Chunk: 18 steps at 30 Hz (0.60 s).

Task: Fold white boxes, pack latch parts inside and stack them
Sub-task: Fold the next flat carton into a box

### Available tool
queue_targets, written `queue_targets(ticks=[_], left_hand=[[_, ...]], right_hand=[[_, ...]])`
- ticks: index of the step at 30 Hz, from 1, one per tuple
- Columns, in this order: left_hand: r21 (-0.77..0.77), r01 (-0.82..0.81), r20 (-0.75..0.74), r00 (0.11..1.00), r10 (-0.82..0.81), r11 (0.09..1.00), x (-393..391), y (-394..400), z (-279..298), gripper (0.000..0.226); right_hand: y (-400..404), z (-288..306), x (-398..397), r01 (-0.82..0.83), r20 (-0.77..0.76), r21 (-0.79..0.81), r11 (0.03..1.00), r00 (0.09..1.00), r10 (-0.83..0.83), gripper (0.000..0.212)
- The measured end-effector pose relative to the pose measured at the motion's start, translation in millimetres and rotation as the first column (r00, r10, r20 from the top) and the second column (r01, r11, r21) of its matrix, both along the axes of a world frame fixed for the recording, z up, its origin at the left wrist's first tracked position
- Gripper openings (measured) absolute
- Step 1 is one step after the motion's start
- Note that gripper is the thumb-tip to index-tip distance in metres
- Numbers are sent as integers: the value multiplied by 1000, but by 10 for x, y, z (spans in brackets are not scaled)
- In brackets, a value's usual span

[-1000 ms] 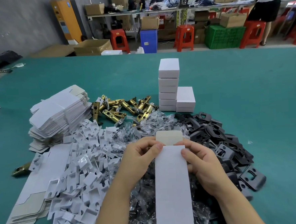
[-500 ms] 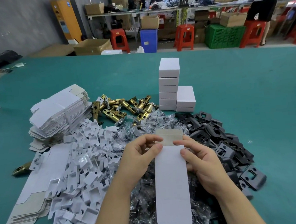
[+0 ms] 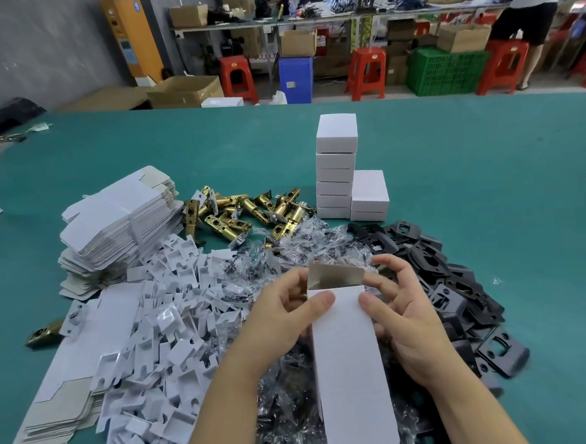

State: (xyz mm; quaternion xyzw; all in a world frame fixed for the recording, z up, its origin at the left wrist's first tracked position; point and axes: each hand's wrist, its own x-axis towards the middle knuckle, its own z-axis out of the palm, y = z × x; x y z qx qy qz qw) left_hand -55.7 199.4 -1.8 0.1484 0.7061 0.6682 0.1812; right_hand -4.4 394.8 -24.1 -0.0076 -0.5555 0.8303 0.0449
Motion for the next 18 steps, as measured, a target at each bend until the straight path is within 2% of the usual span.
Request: queue_targets(ticks=[4, 6, 12, 18], left_hand=[[-8, -26, -31, 999, 25, 1000, -12, -16, -6, 5], [-6, -42, -41, 998, 41, 999, -15, -15, -8, 6], [-2, -75, -48, 996, 75, 997, -12, -2, 9, 18], [-33, -112, -67, 992, 109, 993, -21, 20, -18, 22]], right_hand=[[1, -15, 9, 8, -4, 69, 998, 1000, -7, 43], [-4, -20, 12, 3, 6, 88, 996, 1000, -4, 35], [-4, -2, 23, -15, 37, 133, 991, 999, 11, 37], [-3, 16, 28, -8, 24, 147, 989, 1000, 5, 26]])
